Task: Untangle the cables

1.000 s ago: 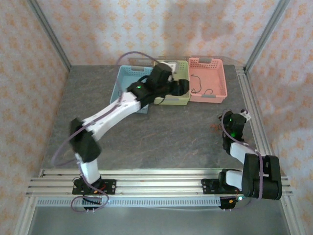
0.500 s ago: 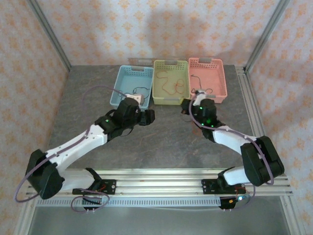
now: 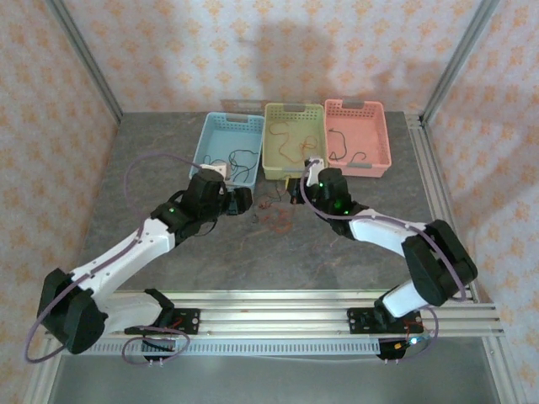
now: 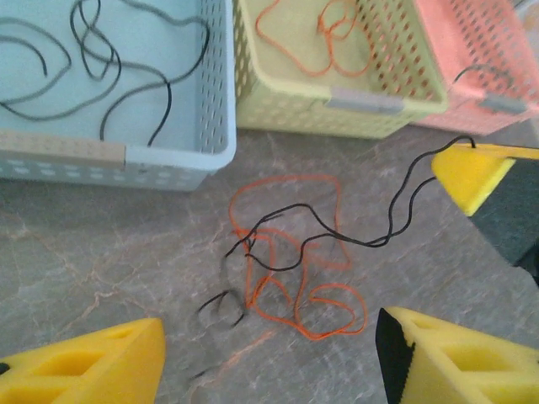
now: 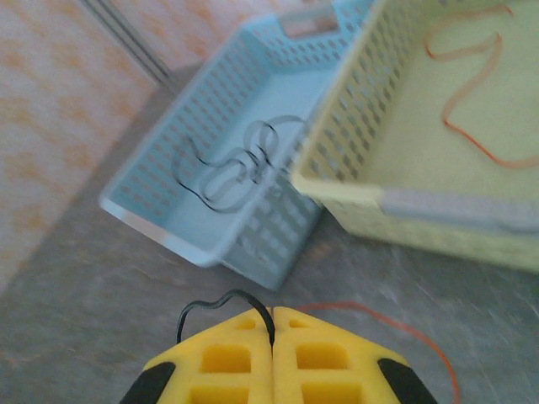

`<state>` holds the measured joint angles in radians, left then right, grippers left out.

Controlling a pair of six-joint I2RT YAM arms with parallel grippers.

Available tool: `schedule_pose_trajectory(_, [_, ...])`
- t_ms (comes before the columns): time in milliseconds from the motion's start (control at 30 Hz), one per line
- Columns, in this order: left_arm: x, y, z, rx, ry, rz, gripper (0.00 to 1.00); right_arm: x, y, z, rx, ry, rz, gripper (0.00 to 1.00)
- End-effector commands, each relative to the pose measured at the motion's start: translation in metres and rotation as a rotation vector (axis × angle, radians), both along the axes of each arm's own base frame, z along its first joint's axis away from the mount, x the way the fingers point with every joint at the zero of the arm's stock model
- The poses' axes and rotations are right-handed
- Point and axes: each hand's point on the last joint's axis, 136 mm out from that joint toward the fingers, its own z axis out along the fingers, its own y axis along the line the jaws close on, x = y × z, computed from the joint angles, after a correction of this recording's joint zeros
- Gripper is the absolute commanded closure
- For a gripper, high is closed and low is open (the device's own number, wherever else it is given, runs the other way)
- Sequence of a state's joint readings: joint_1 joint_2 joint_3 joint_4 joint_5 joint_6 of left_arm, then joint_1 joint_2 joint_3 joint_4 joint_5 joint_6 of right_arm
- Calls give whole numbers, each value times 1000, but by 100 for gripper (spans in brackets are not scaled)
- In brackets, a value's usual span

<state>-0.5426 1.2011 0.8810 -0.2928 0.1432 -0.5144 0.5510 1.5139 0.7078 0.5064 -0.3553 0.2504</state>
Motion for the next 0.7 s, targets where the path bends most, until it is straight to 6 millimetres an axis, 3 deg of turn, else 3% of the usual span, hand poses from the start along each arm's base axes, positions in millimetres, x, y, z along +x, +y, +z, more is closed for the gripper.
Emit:
schedule_pose_trajectory(0, [2,-11,-14,11,71,-43,34,12,-12,-21,-14,-13,-93,100])
schedule_pose_trajectory(67, [5,-18,-25,24,115,-61,35,16,-19,-33,-22,0,-143,100])
schedule_pose_trajectory(233, [16,-34,-38,83,175,-103,39,18,-35,-31,-7,-6,-208,100])
schedule_pose_trajectory(467, [33,-89,-37,59,133,-264,35,18,-33,-25,45,-17,-179,100])
schedule_pose_trajectory(667, [49,-115,-43,55,121,-349,34,11,-21,-15,102,-48,-104,100])
